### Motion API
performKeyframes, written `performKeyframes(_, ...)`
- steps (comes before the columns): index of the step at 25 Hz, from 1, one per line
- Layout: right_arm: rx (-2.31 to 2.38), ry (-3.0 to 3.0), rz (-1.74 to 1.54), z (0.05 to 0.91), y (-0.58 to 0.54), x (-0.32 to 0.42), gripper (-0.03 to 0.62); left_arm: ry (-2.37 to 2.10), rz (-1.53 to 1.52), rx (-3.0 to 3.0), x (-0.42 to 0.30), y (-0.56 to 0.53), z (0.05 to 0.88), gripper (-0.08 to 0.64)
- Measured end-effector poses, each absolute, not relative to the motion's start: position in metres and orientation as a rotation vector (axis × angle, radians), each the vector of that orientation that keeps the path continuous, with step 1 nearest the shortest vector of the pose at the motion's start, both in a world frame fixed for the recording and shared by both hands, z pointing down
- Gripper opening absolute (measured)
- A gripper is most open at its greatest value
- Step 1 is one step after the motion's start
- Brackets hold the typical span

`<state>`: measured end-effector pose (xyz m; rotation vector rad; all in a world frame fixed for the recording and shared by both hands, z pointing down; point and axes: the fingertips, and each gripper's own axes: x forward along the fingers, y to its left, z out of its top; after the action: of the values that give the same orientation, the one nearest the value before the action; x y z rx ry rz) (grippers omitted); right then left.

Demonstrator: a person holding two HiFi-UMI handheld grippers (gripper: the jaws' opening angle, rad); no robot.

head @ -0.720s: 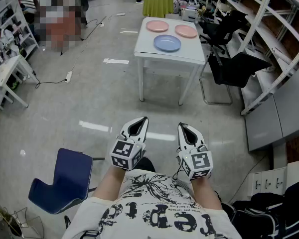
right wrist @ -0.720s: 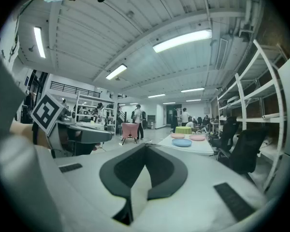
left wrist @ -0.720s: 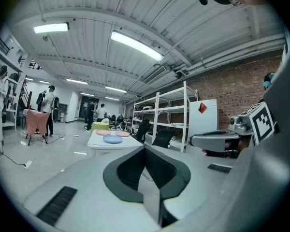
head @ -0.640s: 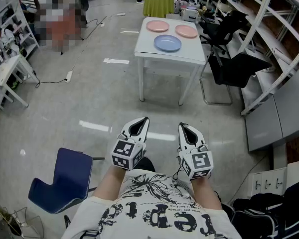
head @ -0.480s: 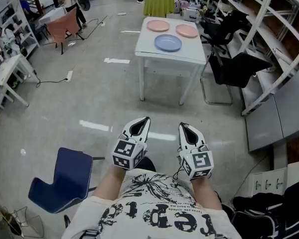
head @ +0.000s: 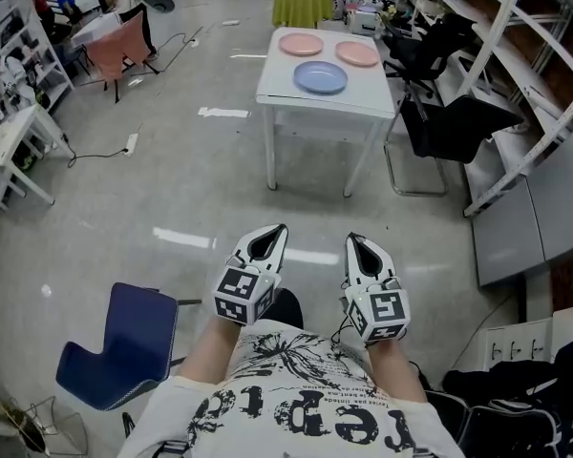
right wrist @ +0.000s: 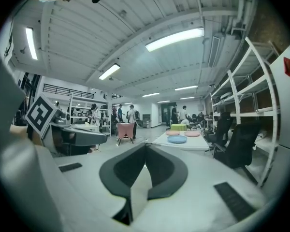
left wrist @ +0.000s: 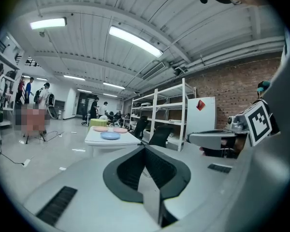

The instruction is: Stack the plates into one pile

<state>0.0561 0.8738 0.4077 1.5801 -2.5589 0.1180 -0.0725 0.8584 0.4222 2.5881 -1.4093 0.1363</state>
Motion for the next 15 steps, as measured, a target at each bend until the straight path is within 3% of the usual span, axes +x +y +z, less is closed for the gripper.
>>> performKeyframes(15, 1.617, -2.471, 0.152, 0.431, 0.714, 0.04, 0.008, -1.38, 0.146, 2.544, -0.095, 0.698, 0.445, 0.015)
